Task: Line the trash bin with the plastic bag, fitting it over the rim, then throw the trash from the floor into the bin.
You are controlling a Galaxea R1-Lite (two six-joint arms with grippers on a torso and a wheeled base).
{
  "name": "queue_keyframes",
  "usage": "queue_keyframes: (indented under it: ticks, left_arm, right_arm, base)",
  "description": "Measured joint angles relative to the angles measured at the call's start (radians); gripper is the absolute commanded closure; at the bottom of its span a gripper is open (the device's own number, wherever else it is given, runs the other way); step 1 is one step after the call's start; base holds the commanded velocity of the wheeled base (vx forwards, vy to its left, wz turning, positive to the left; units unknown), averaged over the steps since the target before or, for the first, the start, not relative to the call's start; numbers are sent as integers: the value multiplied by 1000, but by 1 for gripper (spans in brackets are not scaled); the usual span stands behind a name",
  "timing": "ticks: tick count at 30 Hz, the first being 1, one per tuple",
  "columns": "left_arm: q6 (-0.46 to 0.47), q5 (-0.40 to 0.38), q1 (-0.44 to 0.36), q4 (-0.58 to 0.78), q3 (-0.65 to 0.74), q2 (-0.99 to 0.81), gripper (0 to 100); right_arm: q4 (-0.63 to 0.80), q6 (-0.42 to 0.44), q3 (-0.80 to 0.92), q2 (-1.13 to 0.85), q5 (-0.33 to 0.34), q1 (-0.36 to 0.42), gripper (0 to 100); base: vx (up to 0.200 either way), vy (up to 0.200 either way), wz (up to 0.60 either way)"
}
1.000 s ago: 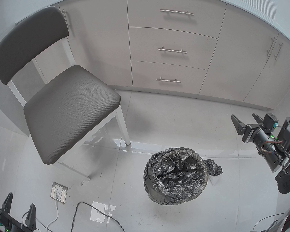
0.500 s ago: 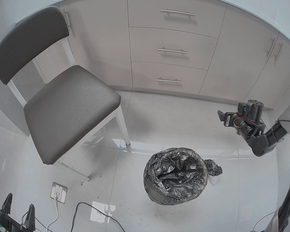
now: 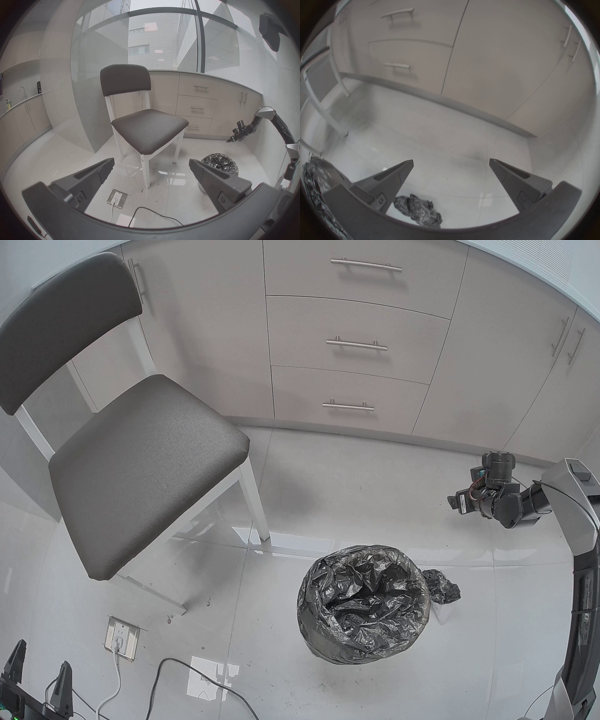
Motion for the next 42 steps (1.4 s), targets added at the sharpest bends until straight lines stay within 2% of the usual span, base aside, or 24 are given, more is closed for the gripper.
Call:
queue_keyframes:
  ticks: [4,9,30,42]
  left_arm:
    - [0,0,0,1,-1,0,0]
    - [0,0,0,2,-1,1,0]
    - [0,1,-1,2,-1,1,0]
    - [1,1,-2,2,0,2,0]
  right_arm:
    - [94,-19,-67,63,77,-17,0]
    - [117,-26,-106,130,110,-25,0]
    - [108,-26,-163,354,106,26,0]
    - [190,-21,-230,394,113,32,0]
  base:
    - [0,0,0]
    - [0,0,0]
    - [0,0,0]
    - [0,0,0]
